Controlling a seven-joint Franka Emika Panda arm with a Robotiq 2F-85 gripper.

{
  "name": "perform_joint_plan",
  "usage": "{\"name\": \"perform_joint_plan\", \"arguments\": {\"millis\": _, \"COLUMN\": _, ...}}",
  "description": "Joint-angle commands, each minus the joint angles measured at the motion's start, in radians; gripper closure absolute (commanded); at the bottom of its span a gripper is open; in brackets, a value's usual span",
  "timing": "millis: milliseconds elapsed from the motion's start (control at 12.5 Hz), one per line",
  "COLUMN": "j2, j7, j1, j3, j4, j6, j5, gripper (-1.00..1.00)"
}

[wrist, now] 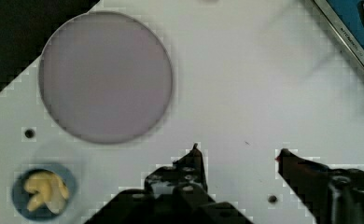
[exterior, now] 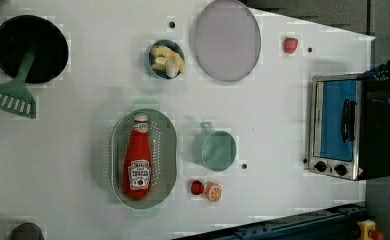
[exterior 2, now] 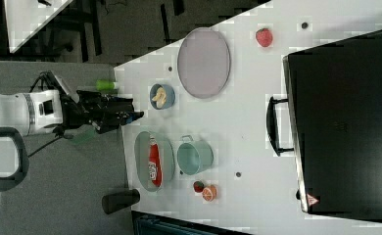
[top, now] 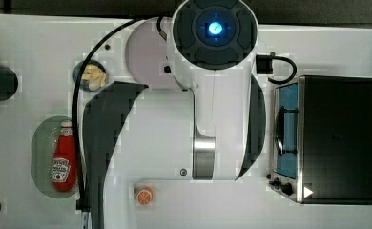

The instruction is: Pick ketchup from strainer and place it on the table

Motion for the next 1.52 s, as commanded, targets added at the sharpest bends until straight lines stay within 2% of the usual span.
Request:
{"name": "perform_joint_plan", "arguments": {"millis": 80, "j2": -0.113, "j7": 0.012, "j1": -0.098, "j3": 0.077, "j4": -0.004, "j6": -0.116, "j5": 0.035, "gripper": -0.59}}
{"name": "perform_joint_plan", "arguments": {"millis": 240, "j2": -0.107, "j7": 0.012, "j1": -0.086, "j3": 0.106, "j4": -0.004, "j6": -0.112, "j5": 0.04, "gripper": -0.99}}
{"name": "perform_joint_plan", "arguments": {"millis": 480, "j2": -0.082, "j7": 0.012, "j1": -0.055, "j3": 0.216, "j4": -0.004, "j6": -0.112, "j5": 0.041, "gripper": -1.0}}
{"name": "perform_joint_plan", "arguments": {"millis": 1120, "j2": 0.05, "j7": 0.018, "j1": -0.002, "j3": 0.605, "j4": -0.015, "j6": -0.057, "j5": 0.038, "gripper": -1.0}}
{"name": "perform_joint_plan", "arguments": {"millis": 1280, "j2": 0.1, "j7": 0.027, "j1": 0.009, "j3": 0.676, "j4": -0.05, "j6": -0.014, "j5": 0.031, "gripper": -1.0}}
{"name": "perform_joint_plan", "arguments": {"millis": 1520, "j2": 0.161, "j7": 0.113, "j1": 0.03, "j3": 0.725, "j4": -0.149, "j6": 0.148, "j5": 0.021, "gripper": -1.0}}
